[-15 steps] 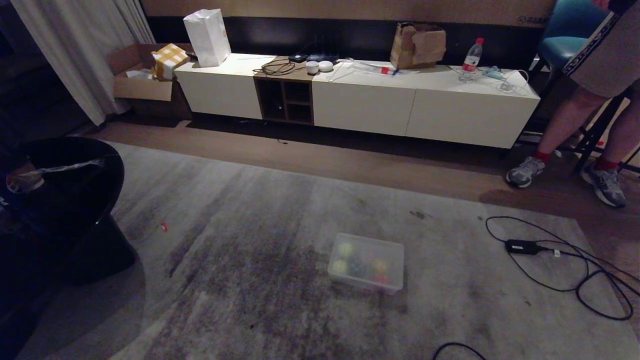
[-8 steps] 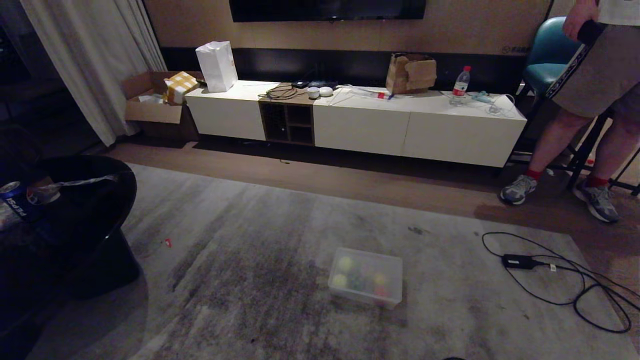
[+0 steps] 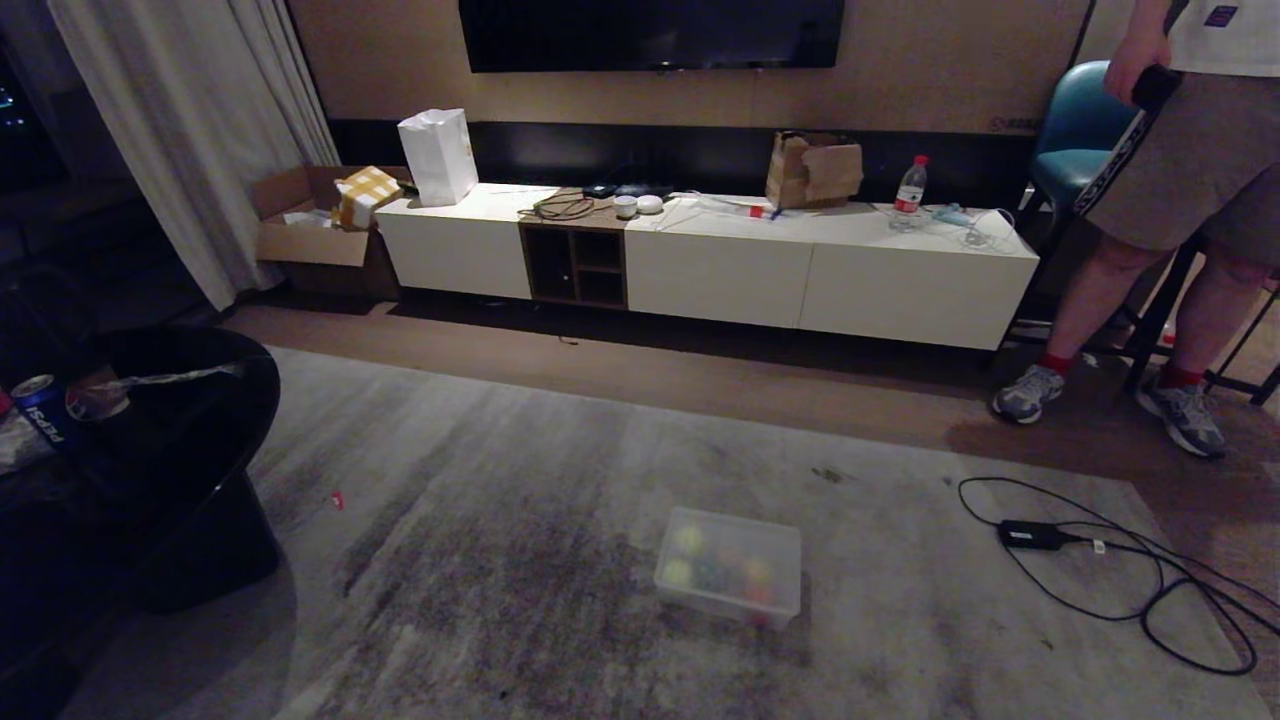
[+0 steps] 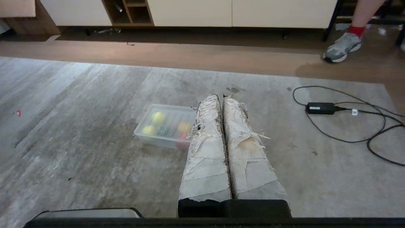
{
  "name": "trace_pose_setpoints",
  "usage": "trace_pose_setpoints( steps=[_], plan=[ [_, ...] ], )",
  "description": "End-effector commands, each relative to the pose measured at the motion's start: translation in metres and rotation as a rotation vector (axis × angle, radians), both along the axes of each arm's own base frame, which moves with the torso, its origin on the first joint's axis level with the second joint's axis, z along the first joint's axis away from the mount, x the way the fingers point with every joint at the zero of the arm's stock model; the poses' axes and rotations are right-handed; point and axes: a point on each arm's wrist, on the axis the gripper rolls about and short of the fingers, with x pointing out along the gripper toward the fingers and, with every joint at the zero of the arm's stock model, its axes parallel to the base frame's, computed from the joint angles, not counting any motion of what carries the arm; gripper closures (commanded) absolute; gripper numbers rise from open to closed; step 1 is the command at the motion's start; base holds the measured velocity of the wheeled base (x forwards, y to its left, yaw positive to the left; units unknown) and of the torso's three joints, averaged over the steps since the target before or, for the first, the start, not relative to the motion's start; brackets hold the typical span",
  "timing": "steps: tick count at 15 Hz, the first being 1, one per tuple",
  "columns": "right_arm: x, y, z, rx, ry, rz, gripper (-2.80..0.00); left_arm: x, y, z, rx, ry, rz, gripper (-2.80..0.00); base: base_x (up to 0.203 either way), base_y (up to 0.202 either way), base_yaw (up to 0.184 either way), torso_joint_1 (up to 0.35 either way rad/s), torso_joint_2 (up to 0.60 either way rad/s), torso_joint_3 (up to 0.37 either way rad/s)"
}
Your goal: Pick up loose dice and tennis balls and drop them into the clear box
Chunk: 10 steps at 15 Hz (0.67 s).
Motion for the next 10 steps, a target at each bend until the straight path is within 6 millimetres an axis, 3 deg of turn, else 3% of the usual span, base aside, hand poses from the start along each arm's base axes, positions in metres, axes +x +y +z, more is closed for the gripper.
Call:
trace_pose_setpoints(
  steps=[1,10],
  plan=[
    [0.0001,0.0,0.0,0.0,0.002,0.001,0.0,0.0002,0.0,-0.0004,-0.001,0.002,0.0,0.0,0.0,0.0,0.0,0.0,0.0,0.0],
    [0.0001,0.0,0.0,-0.003,0.002,0.001,0.0,0.0002,0.0,-0.0004,0.0,0.002,0.0,0.0,0.001,-0.008,0.149,0.001,0.0,0.003]
  ],
)
